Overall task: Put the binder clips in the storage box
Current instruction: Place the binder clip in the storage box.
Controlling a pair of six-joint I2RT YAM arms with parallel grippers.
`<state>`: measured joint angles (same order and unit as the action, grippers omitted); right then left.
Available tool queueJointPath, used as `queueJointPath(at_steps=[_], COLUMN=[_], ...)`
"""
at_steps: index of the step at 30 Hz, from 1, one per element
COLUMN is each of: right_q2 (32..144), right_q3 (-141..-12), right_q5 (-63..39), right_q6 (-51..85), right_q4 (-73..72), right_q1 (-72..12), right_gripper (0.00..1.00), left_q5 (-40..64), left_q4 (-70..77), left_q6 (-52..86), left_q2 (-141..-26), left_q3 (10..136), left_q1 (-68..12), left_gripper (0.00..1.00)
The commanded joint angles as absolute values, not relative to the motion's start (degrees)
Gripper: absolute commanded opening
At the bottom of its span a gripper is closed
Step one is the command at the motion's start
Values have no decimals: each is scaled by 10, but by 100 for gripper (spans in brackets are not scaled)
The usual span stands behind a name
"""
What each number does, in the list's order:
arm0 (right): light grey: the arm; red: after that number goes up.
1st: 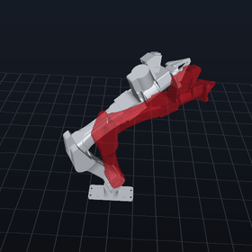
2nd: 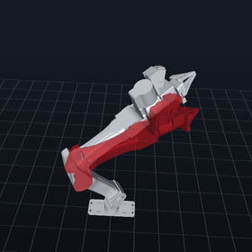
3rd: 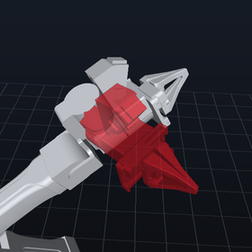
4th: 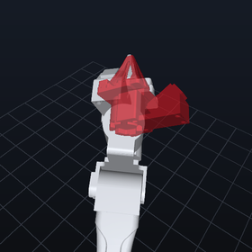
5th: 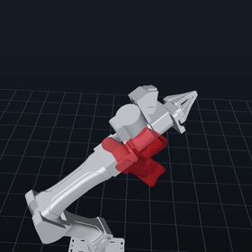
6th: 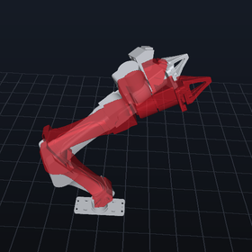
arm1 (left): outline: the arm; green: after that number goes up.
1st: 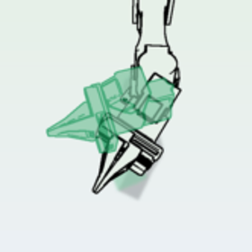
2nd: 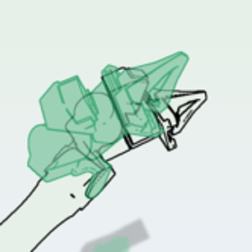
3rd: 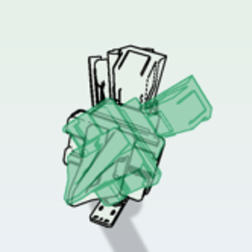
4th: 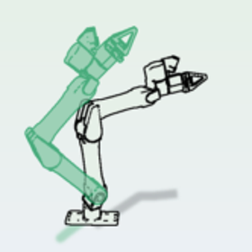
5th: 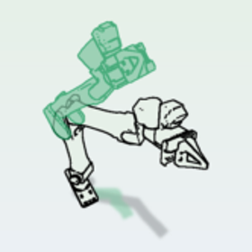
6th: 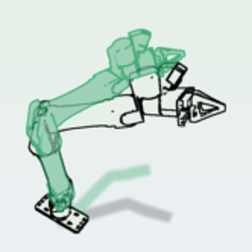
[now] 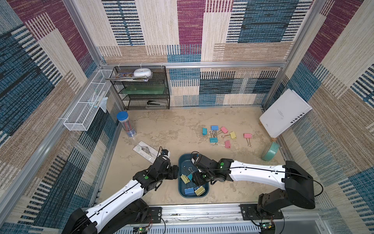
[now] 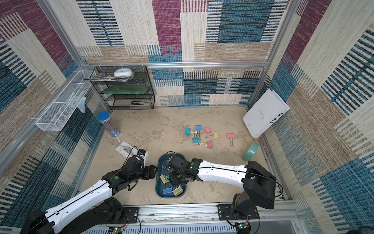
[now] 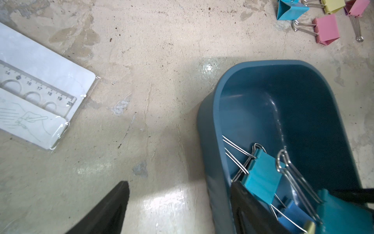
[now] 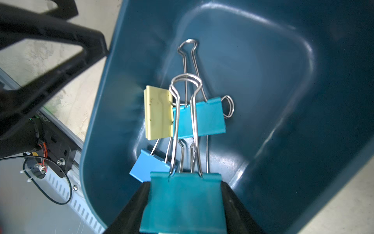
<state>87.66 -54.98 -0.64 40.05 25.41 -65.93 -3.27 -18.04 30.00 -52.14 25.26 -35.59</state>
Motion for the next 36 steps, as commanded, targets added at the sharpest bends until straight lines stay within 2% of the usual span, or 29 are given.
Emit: queueJointPath(at_steps=[1,12,15,20,22,31,36], right_q2=[890,925,926,908,893,842,825], right_q3=[-553,-550,-550,-545,-543,-582,-610], right_q5=[7,40,44,49,51,66,133], right_q6=[407,410,411,417,419,412,416], right_q4=[250,258,265,274,275,285,325], right_q1=[-660,-649,-646,-646,-647,-646,-630], right_gripper=[48,51,57,75,78,80,79], left_q5=[-35,-35,-35,-36,-35,-35,-36], left_q4=[-178,-178,-178,-176,-177,-175,-176], left_q6=[297,297,297,297,297,297,297], left_q2=[-517,-514,-513,-515,-515,-516,-516], left_q3=[250,250,250,249,249,249,249], left_q1=[-356,-356,-356,-356,-355,-356,-356], left_gripper=[82,82,82,82,82,82,82])
